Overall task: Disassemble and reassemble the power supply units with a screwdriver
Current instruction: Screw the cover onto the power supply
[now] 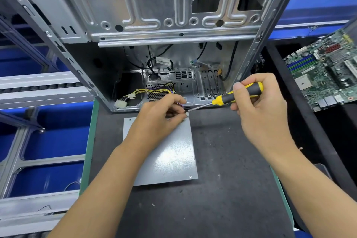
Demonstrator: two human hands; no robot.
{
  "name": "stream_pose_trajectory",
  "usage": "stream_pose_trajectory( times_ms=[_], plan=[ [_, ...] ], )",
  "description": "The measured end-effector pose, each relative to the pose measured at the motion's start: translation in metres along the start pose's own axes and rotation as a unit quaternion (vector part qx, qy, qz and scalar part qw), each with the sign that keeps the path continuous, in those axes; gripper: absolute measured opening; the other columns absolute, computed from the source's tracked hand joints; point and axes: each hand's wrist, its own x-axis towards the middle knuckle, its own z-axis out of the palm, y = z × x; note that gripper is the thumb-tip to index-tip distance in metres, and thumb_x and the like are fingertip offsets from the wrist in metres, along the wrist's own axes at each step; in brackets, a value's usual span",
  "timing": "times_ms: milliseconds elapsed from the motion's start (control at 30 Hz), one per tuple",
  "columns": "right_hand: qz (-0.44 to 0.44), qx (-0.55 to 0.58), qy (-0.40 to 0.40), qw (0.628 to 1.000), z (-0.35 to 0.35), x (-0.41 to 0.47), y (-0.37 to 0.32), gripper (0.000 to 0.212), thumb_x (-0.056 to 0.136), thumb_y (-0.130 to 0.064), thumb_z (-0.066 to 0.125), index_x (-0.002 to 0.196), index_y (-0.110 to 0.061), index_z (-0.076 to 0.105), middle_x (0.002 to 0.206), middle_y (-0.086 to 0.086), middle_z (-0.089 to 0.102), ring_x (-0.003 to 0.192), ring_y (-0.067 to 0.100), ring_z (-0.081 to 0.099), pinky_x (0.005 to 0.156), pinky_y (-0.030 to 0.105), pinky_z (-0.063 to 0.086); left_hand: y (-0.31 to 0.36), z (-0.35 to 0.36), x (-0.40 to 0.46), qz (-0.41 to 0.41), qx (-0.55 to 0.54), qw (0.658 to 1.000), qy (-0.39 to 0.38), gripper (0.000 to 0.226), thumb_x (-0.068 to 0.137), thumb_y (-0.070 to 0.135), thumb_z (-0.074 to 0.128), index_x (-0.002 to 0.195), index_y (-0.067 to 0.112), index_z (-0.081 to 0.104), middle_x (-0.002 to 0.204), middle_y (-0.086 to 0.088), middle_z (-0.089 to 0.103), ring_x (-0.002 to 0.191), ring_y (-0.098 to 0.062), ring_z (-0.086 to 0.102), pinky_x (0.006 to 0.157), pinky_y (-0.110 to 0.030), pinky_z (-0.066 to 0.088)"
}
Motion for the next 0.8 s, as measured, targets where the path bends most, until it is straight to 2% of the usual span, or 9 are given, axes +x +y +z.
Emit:
stream_pose_trajectory(
  times_ms=[133,267,433,500,600,633,667,733,800],
  plan=[
    [0.01,-0.01,-0.007,1.0,-0.001,0.0,-0.001,0.014,0.098,-0.025,0.058,0.091,-0.033,0.049,0.072,-0.02,0.067,0.064,0.002,0.068,0.056,0.013,0.046,0.0,0.001,0.0,0.005,0.005,1.0,-0.001,0.027,0.079,-0.002,0.08,0.104,0.005,0.07,0.081,0.007,0.069,0.08,-0.004,0.066,0.084,-0.015,0.054],
    [0.011,-0.023,-0.015,1.0,-0.003,-0.001,-0.004,0.014,0.097,-0.025,0.058,0.09,-0.031,0.048,0.072,-0.019,0.067,0.064,0.004,0.068,0.056,0.016,0.047,-0.001,0.003,0.0,0.007,0.011,1.0,0.0,0.029,0.078,-0.002,0.08,0.104,0.006,0.071,0.082,0.005,0.07,0.081,-0.005,0.064,0.084,-0.011,0.052],
    [-0.058,-0.071,-0.06,0.994,0.0,0.004,-0.02,0.014,0.095,-0.027,0.061,0.095,-0.025,0.048,0.074,-0.019,0.066,0.065,0.01,0.066,0.057,0.021,0.047,-0.001,0.009,0.001,0.013,0.017,1.0,0.002,0.029,0.077,-0.002,0.08,0.103,0.009,0.072,0.084,0.003,0.073,0.081,-0.004,0.067,0.084,-0.022,0.054],
    [-0.083,-0.092,-0.087,0.988,0.004,0.01,-0.027,0.016,0.095,-0.029,0.062,0.096,-0.026,0.047,0.075,-0.013,0.066,0.066,0.009,0.066,0.058,0.021,0.047,-0.002,0.011,0.002,0.01,0.011,1.0,0.02,0.027,0.076,-0.003,0.081,0.1,0.008,0.073,0.082,0.002,0.074,0.082,-0.004,0.068,0.084,-0.018,0.054],
    [-0.104,-0.128,-0.124,0.979,0.01,0.017,-0.035,0.017,0.096,-0.03,0.061,0.094,-0.027,0.044,0.073,-0.011,0.068,0.067,0.004,0.066,0.059,0.021,0.046,-0.002,0.014,0.003,0.003,0.011,0.999,0.05,0.022,0.073,-0.004,0.083,0.091,0.006,0.073,0.078,0.003,0.074,0.083,-0.003,0.068,0.082,-0.002,0.044],
    [-0.109,-0.133,-0.134,0.976,0.012,0.019,-0.037,0.017,0.096,-0.029,0.06,0.094,-0.026,0.043,0.073,-0.009,0.068,0.067,0.006,0.065,0.059,0.024,0.046,-0.002,0.015,0.003,0.004,0.015,0.998,0.055,0.021,0.073,-0.003,0.083,0.089,0.005,0.073,0.078,0.003,0.074,0.081,-0.004,0.068,0.083,-0.004,0.043],
    [-0.113,-0.135,-0.145,0.974,0.014,0.02,-0.038,0.018,0.096,-0.029,0.06,0.094,-0.025,0.043,0.074,-0.006,0.068,0.068,0.009,0.065,0.061,0.029,0.048,-0.002,0.016,0.002,0.003,0.018,0.998,0.057,0.019,0.073,-0.002,0.084,0.088,0.006,0.073,0.078,0.003,0.074,0.077,-0.005,0.068,0.085,-0.011,0.047],
    [-0.122,-0.148,-0.165,0.967,0.016,0.021,-0.041,0.018,0.096,-0.029,0.06,0.096,-0.025,0.042,0.076,-0.003,0.066,0.069,0.014,0.064,0.064,0.038,0.051,-0.003,0.018,0.003,-0.003,0.019,0.998,0.053,0.017,0.075,0.002,0.084,0.087,0.006,0.074,0.079,0.003,0.074,0.076,-0.009,0.069,0.085,-0.031,0.053],
    [-0.136,-0.17,-0.182,0.959,0.018,0.022,-0.043,0.019,0.097,-0.03,0.059,0.097,-0.024,0.042,0.076,-0.004,0.063,0.07,0.018,0.061,0.065,0.043,0.051,-0.006,0.018,0.003,-0.008,0.01,0.999,0.052,0.017,0.074,0.001,0.084,0.087,0.006,0.074,0.079,0.002,0.074,0.074,-0.008,0.068,0.081,-0.025,0.052]
  ],
)
